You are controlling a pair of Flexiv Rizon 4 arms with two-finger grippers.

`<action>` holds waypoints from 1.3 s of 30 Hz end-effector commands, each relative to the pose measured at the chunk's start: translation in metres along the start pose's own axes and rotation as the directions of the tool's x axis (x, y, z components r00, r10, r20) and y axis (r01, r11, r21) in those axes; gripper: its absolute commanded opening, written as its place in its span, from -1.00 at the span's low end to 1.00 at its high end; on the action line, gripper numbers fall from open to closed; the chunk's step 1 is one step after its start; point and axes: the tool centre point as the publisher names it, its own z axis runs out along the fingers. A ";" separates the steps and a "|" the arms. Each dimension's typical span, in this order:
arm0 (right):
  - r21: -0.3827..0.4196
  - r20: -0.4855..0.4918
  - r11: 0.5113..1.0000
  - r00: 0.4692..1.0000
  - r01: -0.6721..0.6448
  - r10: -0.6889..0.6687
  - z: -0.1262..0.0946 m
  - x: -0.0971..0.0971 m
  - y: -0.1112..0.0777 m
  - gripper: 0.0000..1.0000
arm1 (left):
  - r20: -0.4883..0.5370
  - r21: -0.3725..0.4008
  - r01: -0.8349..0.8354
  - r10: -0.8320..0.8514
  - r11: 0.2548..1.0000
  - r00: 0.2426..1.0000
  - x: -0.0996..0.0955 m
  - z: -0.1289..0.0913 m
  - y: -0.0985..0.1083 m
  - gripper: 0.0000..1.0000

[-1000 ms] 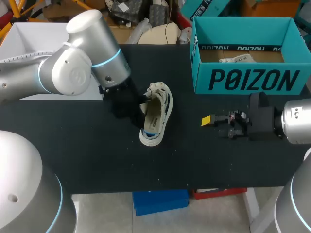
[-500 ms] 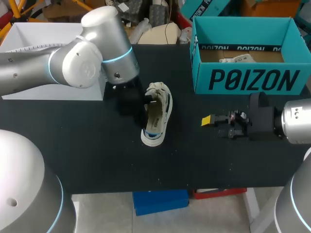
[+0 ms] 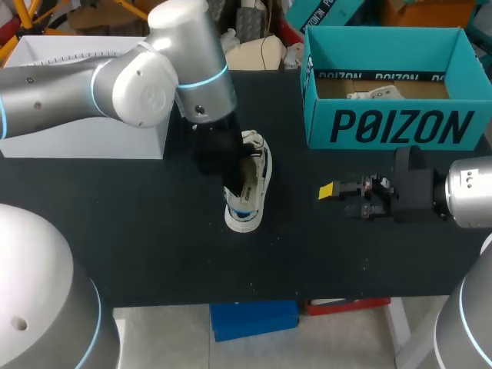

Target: Take the shoe out of the shoebox, open the shoe tongue, remove and reinsert the insole, then place the shoe into the shoebox

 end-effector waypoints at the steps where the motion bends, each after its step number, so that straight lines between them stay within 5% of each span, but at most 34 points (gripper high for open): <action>1: 0.001 0.001 1.000 1.000 -0.001 0.001 0.000 0.000 0.000 1.00 | -0.003 -0.009 0.001 -0.001 1.000 1.000 -0.002 0.010 -0.003 -1.00; 8: 0.001 0.001 1.000 1.000 -0.001 0.001 0.000 0.000 0.000 1.00 | -0.037 -0.043 -0.027 0.026 0.999 0.999 0.002 0.027 -0.002 -1.00; 21: 0.001 0.001 1.000 1.000 -0.001 0.001 0.000 0.000 0.000 1.00 | -0.039 0.014 -0.024 0.025 1.000 0.999 0.009 0.061 -0.001 -1.00; 32: 0.001 0.001 1.000 1.000 -0.001 0.001 0.000 0.000 0.000 1.00 | -0.045 0.008 -0.025 0.025 1.000 0.999 0.010 0.063 0.003 -1.00; 39: 0.001 0.001 1.000 1.000 -0.001 0.001 0.000 0.000 0.000 1.00 | -0.062 -0.051 -0.052 0.049 0.997 0.997 0.006 0.034 0.005 -1.00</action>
